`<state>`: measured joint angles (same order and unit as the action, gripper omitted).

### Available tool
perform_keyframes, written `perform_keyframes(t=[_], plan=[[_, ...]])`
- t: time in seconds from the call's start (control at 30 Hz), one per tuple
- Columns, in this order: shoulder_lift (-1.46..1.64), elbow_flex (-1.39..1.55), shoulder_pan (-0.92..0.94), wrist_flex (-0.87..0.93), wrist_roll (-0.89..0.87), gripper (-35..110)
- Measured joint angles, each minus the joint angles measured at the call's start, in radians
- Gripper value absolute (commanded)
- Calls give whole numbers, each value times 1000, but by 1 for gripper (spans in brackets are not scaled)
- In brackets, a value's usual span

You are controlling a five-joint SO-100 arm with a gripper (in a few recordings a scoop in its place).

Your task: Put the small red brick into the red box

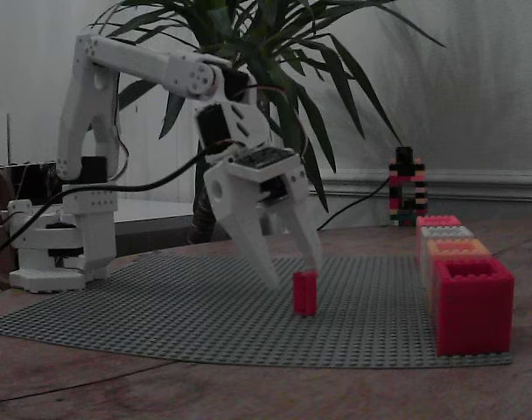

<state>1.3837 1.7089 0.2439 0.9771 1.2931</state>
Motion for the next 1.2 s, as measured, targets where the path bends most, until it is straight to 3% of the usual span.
perform_keyframes(t=[0.17,0.33,0.63,1.07,1.2], plan=[[-12,0,-3,-23,-26,17],[-31,-3,-11,-31,-61,0],[-35,-43,-29,-72,-158,0],[-95,-334,28,-261,-597,0],[-179,-451,46,-298,-644,0]])
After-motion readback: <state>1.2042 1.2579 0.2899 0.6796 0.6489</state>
